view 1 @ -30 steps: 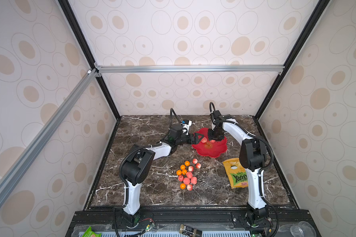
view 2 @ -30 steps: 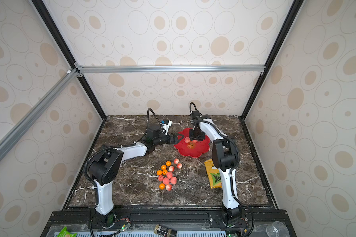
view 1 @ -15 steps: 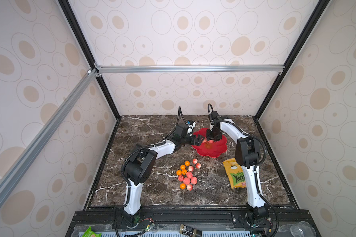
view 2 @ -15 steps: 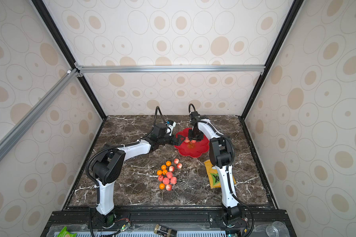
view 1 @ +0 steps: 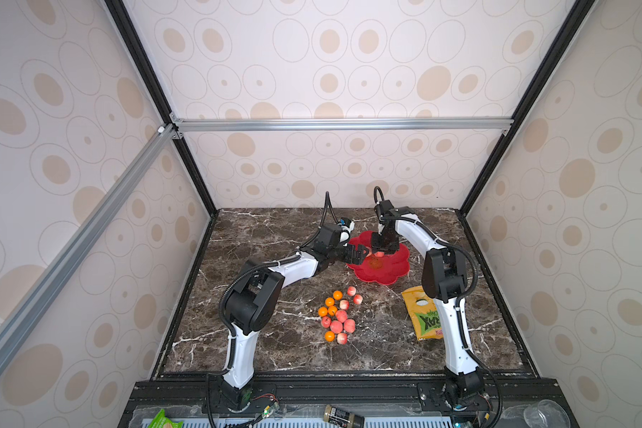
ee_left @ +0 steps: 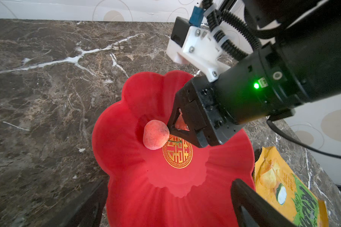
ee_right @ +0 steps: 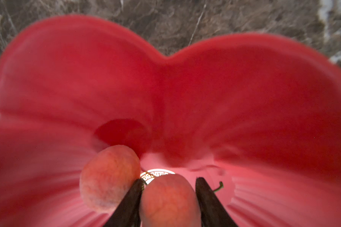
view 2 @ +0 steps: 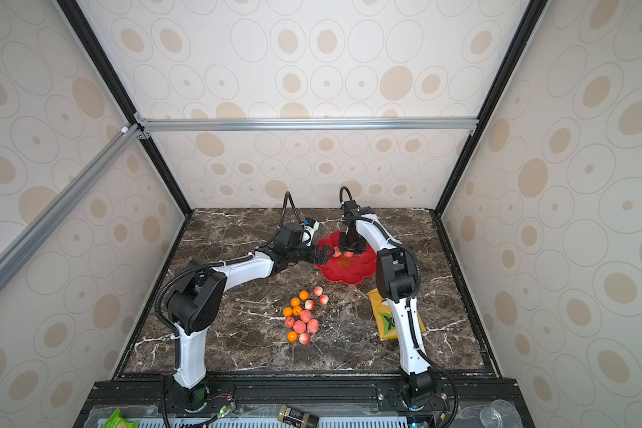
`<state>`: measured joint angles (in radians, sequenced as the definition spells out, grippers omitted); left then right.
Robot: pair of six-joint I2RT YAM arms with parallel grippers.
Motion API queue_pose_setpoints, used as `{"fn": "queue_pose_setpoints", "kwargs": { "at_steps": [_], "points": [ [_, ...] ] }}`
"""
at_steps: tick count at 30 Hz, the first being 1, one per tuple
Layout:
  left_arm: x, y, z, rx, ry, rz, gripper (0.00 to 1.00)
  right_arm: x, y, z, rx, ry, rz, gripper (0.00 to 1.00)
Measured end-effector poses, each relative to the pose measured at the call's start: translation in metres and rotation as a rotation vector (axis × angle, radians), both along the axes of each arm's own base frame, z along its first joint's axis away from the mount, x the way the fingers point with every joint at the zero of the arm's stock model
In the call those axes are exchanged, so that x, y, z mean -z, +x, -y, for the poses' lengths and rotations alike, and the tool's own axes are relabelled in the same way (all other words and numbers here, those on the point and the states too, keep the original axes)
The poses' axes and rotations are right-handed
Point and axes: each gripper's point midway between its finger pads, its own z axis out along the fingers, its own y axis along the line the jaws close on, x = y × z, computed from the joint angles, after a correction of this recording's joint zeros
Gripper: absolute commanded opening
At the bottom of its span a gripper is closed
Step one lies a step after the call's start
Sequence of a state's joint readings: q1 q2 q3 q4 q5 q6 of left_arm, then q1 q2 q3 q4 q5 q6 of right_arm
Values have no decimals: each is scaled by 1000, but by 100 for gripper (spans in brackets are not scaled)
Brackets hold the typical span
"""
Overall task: Arrange fruit in a fruit bowl
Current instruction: Place the fruit in the fruit bowl.
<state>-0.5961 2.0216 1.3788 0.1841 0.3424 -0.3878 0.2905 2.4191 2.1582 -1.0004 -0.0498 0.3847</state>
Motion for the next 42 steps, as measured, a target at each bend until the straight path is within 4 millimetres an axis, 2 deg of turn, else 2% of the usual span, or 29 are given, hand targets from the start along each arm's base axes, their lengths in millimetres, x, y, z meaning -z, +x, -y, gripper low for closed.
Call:
{"fn": "queue_pose_setpoints", "kwargs": {
  "at_steps": [7,11,25,28,33,39,42],
  "points": [
    [0,-1,1,5,-2,-2,98,6,-1,0,2,-2,-13,46],
    [0,-1,1,8,-4,-2,98,8,-1,0,3,-1,-18,51],
    [-1,-2,2,13,-7,-3,98,2,1,-1,2,0,-6,53],
    [-1,-8,-1,14,-10,0,98,0,-1,1,3,-4,-6,53],
    [-8,-31,-11,21,-18,5,98,-23,-22,9,5,-8,6,53],
    [-37,-58,-15,38,-64,59,98,-68,-56,17,8,23,83,53],
    [-43,-72,-19,41,-71,70,98,-75,-74,20,9,30,101,53]
  ]
}}
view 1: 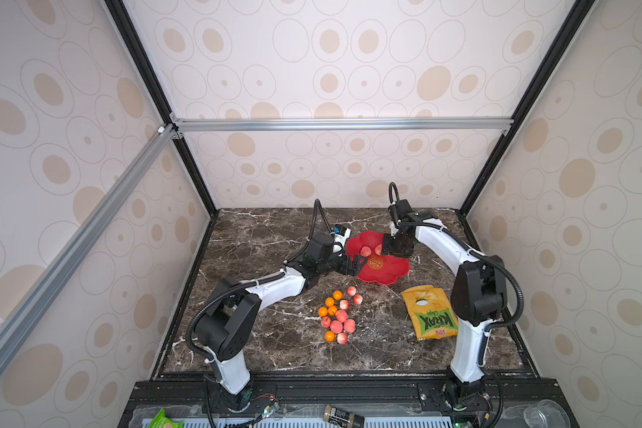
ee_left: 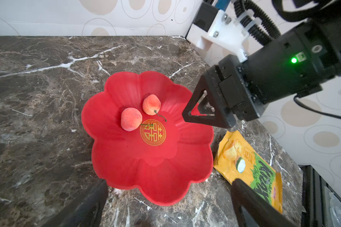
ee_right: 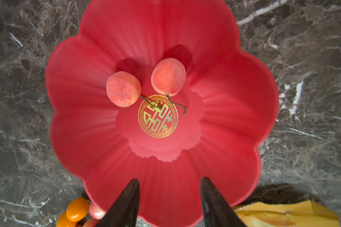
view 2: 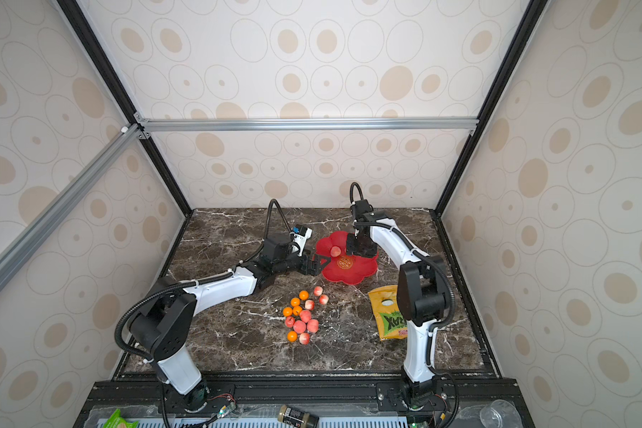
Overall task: Arrange fruit in a fruit bowl
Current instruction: Place the fruit in the fruit bowl, then pick up the fruit from the center of the table.
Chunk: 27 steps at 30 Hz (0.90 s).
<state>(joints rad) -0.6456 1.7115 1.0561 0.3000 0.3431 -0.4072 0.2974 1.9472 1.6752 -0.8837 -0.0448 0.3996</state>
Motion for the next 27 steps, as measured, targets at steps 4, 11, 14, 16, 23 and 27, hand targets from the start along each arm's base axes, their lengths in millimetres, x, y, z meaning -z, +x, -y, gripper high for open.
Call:
{"fn": "queue_pose_setpoints", "kwargs": {
  "at_steps": [4,11,14,16,23,27],
  "points": [
    [1,-20,-9,-3,1,-9,98,8,-30,-5,-24,-6,-18,53],
    [2,-60,-34,-29,-13,-30,99,16,-88,-25,-109,-21,-38,54],
    [8,-78,-49,-47,-24,-47,99,14,-111,-38,-157,-11,-20,54],
    [13,-89,-59,-62,-33,-62,99,16,-127,-52,-204,-4,-12,55],
    [21,-117,-85,-101,-57,-91,99,36,-166,-91,-338,20,-29,55],
    [21,-126,-95,-120,-71,-96,99,38,-175,-107,-389,48,-22,55]
  ]
}}
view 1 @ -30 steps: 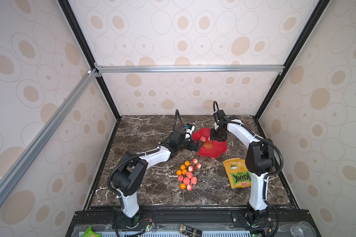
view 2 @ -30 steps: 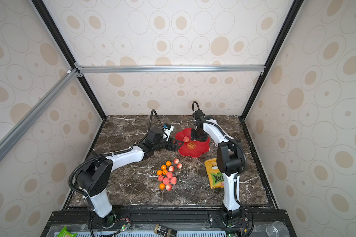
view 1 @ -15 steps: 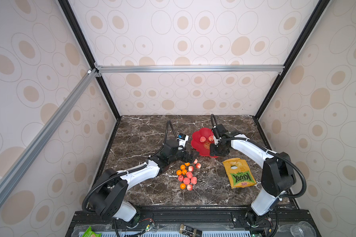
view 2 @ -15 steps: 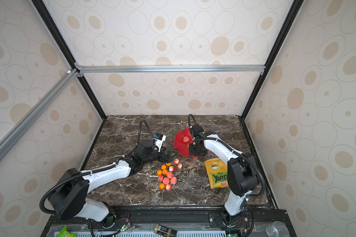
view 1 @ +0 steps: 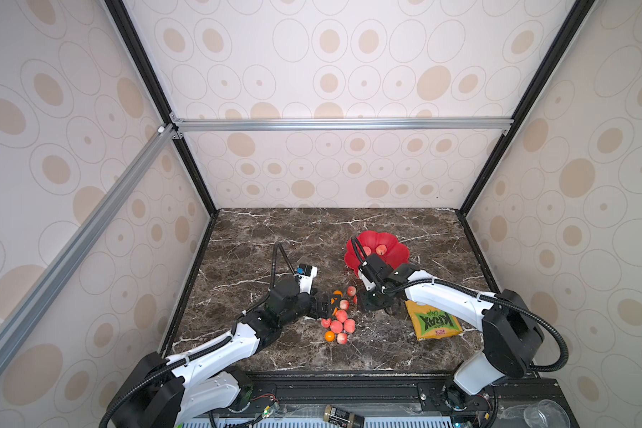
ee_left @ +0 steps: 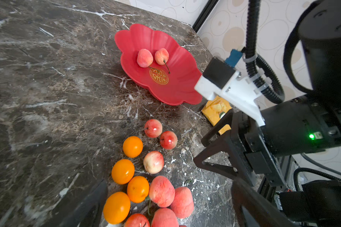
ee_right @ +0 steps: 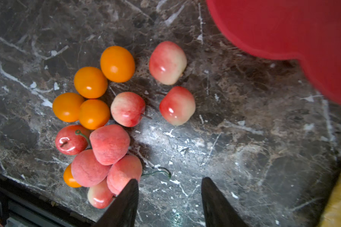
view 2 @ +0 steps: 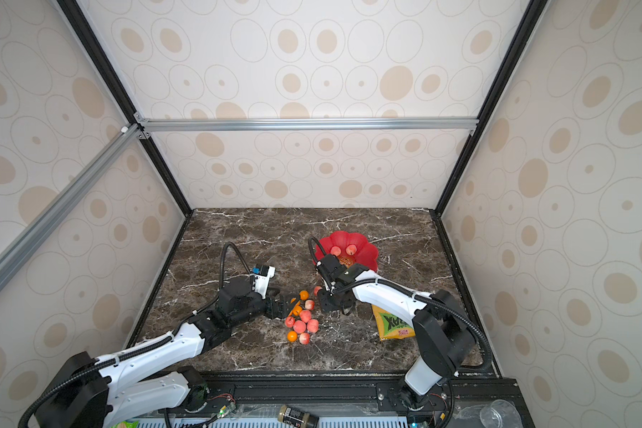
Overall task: Arrange fruit in a fruit bowl
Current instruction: Pick up the fruit from the center of the table.
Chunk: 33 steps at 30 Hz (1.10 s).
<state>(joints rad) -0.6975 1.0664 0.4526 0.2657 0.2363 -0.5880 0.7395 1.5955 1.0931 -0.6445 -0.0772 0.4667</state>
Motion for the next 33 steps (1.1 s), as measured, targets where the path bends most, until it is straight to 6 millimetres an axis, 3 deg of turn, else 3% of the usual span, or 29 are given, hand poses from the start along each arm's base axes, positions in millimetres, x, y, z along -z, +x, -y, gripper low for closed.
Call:
{"fn": "queue_pose_setpoints", "kwargs": {
  "at_steps": [9,33],
  "points": [
    [15,-16,-14,-18,-4,-36,99,0,-16,-28,-84,41,14,54],
    [30,-21,-18,-25,13,-73,99,17,-34,-40,-127,-6,-13,57]
  ]
}}
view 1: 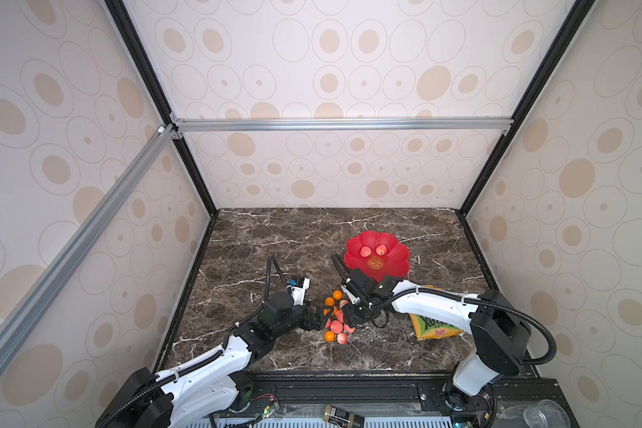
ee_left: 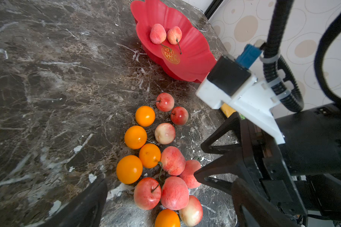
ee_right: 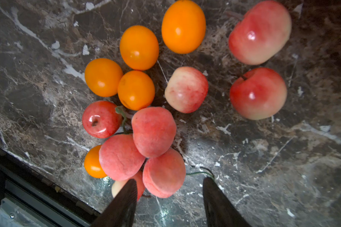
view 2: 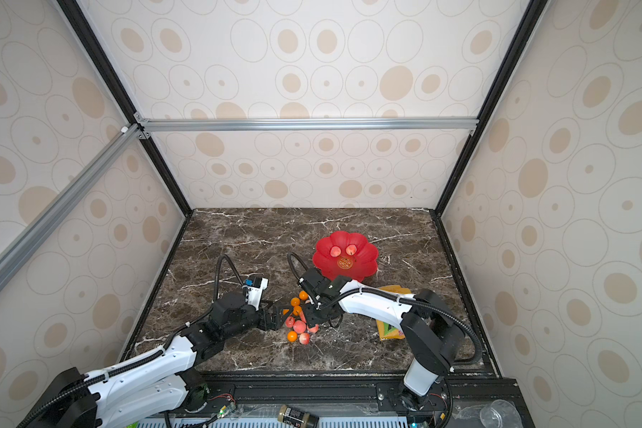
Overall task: Arrange fruit in a fruit bowl
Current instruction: Pick up the fruit from the center of the table.
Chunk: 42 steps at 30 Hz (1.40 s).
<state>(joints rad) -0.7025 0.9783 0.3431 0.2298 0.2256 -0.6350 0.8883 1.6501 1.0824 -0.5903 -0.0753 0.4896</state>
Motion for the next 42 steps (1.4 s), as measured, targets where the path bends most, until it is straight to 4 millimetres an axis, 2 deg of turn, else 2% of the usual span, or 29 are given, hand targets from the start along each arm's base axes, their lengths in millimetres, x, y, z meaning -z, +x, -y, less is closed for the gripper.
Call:
{"fn": "queue_pose_setpoints", "kwargs": {
  "at_steps": [18,42],
  "points": [
    [0,3,0,-7,19,-4,99,22,-6,1,-9,-41,-55,57],
    [5,3,0,-7,30,-16,99,34,-7,5,-3,-80,-73,54]
  ]
}}
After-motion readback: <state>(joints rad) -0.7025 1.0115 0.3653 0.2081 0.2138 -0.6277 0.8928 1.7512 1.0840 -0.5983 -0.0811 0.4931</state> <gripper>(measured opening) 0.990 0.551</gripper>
